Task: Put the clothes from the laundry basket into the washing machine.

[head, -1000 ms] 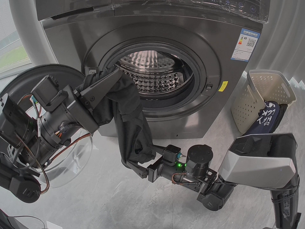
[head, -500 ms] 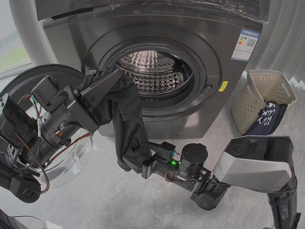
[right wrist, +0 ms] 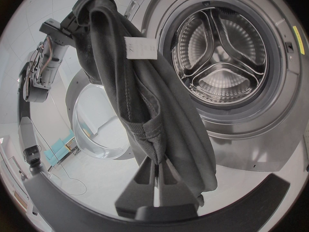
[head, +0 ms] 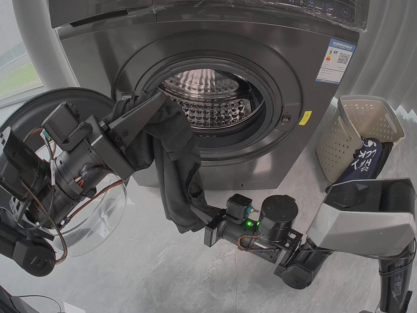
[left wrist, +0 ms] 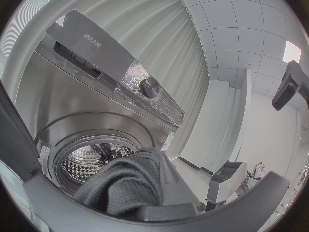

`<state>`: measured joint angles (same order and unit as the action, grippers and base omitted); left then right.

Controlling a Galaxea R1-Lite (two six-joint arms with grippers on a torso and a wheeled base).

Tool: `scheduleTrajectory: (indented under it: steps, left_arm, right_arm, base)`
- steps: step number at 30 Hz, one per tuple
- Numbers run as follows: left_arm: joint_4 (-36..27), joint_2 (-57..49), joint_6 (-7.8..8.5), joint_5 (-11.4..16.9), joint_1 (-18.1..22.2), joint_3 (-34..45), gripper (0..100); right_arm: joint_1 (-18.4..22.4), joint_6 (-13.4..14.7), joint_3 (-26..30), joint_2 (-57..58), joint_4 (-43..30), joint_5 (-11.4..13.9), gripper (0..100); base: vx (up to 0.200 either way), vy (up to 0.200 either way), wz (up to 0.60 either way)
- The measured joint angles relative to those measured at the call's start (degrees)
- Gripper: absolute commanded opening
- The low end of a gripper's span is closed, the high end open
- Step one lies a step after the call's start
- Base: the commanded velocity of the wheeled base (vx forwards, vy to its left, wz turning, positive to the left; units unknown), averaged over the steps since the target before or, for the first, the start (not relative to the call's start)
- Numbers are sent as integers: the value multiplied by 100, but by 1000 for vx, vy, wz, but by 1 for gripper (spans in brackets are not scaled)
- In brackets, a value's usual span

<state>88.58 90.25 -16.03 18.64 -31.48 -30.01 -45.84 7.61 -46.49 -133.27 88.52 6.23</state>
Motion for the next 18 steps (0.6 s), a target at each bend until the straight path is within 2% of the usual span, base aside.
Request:
scheduleTrajectory:
  steps: [4,11,18]
  left_arm:
    - [0,0,2,-1,0,0,0]
    - [0,0,-4,-1,11,0,0]
    - [-6,0,-4,0,44,0,0]
  right_arm:
    - [89,-11,262,308,-2,-21,0]
    - [496,-55,756,852,-2,-35,0]
    - [1097,-85,1165,1463,-16,-243,0]
  base:
    - [0,0,0]
    - [0,0,0]
    - [0,0,0]
